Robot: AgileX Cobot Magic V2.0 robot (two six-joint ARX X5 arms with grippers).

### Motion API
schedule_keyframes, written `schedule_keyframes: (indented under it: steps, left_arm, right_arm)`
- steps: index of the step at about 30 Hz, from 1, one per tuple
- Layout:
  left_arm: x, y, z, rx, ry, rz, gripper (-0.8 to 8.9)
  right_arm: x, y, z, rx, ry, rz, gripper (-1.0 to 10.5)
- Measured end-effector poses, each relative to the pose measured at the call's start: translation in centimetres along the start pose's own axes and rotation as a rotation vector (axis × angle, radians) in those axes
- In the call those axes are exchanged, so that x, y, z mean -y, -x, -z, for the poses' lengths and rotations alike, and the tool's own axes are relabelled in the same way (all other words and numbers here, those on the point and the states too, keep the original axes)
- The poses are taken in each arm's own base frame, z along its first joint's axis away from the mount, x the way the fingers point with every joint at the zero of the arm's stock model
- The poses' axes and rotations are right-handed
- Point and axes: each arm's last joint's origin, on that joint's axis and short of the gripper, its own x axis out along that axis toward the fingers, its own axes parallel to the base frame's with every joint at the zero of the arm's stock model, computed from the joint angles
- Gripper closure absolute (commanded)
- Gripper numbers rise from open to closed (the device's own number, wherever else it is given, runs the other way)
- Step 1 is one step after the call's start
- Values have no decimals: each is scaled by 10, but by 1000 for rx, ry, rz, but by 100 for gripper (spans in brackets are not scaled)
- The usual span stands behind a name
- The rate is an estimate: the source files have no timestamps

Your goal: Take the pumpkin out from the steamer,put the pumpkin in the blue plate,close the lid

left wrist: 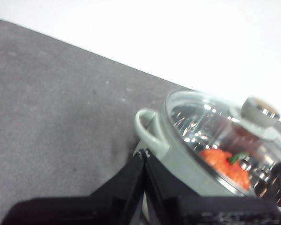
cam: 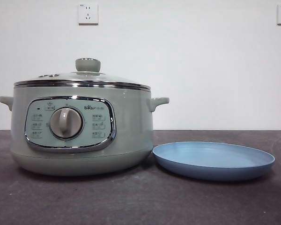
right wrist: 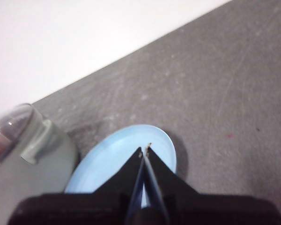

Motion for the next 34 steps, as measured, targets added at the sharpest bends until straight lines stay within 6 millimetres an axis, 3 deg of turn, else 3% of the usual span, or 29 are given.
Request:
schedule_keyframes:
  steps: [15,25,30,32,34]
  left_arm:
    - [35,-24,-85,-196,-85,115,821]
    - [48,-46,-118,-344,-151,208,816]
    - [54,-53,-128,-359,-182,267,813]
    - [57,-54,-130,-360,-191,282,758]
    - [59,-54,-131,-357,-196,291,566]
  right_arm:
    - [-38,-1,-78,-53,102,22,963]
    - [-71,-13,-138,-213,282,-93,963]
    - [-82,-25,-156,-308,322,-222,913]
    - [-85,-31,-160,-341,324,-253,837]
    - [-86,-36,-162,-363,323,-259,727]
